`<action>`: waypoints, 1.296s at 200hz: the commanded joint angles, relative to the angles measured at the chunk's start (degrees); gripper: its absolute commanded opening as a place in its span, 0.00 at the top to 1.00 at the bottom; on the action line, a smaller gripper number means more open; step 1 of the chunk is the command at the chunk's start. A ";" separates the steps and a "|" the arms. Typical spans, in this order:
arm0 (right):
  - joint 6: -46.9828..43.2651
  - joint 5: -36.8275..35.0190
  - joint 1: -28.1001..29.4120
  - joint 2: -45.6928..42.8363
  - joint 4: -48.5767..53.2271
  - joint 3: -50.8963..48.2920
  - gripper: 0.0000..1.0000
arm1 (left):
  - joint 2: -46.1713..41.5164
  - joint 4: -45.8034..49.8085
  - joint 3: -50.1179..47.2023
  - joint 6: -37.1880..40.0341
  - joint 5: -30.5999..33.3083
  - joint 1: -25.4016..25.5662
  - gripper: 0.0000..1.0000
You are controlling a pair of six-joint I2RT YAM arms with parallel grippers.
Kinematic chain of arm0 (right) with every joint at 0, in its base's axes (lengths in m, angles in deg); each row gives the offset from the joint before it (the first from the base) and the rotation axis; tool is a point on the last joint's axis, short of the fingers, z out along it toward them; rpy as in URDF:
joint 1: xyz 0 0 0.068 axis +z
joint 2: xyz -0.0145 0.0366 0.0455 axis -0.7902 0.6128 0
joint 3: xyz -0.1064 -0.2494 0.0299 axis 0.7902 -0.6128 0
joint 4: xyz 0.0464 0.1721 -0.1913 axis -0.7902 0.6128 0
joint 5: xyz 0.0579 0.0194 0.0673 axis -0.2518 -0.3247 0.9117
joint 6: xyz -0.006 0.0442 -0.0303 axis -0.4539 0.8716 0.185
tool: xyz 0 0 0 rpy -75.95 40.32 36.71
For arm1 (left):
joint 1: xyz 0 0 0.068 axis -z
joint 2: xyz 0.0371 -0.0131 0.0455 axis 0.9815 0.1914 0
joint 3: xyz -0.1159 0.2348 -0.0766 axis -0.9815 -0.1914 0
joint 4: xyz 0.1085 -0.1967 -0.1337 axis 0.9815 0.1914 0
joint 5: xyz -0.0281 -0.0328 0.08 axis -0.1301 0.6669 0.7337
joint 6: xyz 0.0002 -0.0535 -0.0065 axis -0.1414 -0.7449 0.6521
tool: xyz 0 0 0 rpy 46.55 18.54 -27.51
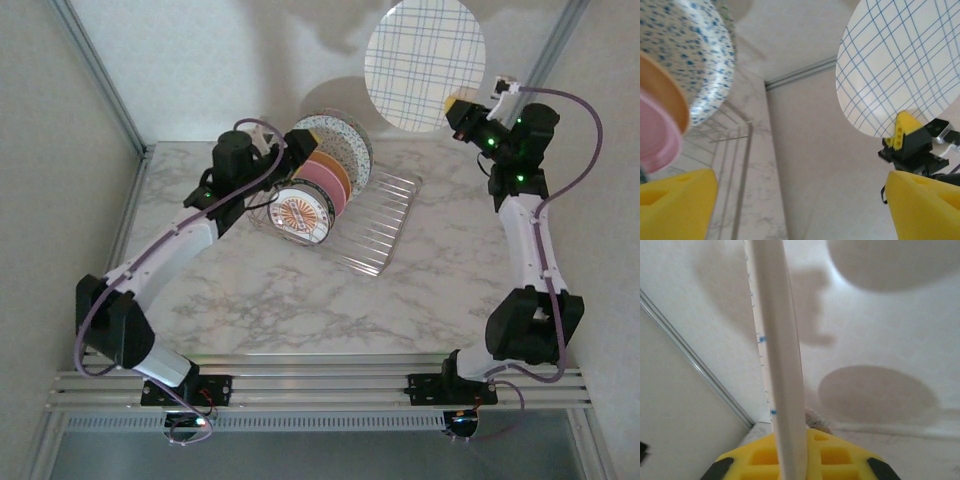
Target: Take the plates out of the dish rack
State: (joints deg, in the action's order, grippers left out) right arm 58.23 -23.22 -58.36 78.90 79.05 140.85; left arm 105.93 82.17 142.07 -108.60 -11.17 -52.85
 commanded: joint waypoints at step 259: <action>27.32 -0.61 14.32 -3.92 17.93 -0.22 1.00 | 14.94 -15.80 11.22 -14.16 -5.55 3.16 1.00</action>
State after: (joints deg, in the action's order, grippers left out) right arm 88.72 -23.81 -45.44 75.44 97.17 137.90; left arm 121.93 66.56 152.49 -125.28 -16.17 -50.28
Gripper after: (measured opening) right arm 0.083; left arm 0.104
